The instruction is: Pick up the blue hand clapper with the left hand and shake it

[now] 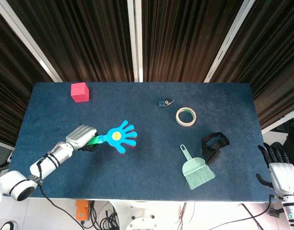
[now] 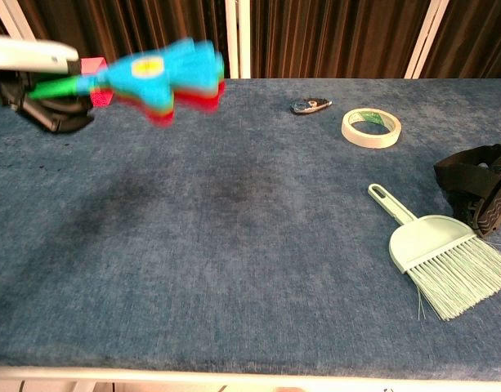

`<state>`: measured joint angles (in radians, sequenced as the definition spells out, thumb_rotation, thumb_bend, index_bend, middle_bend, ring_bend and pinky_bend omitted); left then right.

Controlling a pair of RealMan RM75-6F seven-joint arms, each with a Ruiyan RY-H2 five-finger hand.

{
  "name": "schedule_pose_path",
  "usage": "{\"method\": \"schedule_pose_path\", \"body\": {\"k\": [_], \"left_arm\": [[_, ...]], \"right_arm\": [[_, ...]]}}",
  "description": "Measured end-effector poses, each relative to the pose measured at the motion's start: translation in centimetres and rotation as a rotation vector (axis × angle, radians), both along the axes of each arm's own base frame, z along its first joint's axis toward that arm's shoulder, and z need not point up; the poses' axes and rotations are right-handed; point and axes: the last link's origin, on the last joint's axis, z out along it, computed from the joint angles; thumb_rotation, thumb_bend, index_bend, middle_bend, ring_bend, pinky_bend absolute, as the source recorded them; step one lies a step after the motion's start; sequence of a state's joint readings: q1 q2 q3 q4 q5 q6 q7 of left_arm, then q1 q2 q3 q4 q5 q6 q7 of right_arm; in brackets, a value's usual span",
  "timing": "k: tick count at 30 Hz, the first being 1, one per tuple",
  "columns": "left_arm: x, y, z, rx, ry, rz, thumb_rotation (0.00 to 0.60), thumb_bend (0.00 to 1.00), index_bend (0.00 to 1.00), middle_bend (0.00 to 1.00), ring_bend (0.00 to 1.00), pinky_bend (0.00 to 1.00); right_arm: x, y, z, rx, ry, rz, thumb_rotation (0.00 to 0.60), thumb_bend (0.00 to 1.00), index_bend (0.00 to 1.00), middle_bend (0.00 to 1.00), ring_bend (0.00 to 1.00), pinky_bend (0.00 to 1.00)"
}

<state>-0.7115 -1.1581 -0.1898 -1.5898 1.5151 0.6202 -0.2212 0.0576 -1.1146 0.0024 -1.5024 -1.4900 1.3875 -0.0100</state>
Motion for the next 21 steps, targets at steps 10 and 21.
{"method": "schedule_pose_path", "body": {"k": [10,21], "left_arm": [[0.6,-0.2,-0.5,0.100,0.345,-0.215,0.600,0.70,1.00,1.00,1.00,1.00],[4.8,-0.3,1.9,0.106,-0.386,0.137,0.600,0.70,1.00,1.00,1.00,1.00]], "right_arm": [[-0.4,0.2,-0.1,0.000,-0.018,-0.012,0.600,0.18,0.00,0.00,0.00,0.00],[-0.2,0.1,-0.4,0.016,-0.041,-0.007,0.600,0.18,0.00,0.00,0.00,0.00]]}}
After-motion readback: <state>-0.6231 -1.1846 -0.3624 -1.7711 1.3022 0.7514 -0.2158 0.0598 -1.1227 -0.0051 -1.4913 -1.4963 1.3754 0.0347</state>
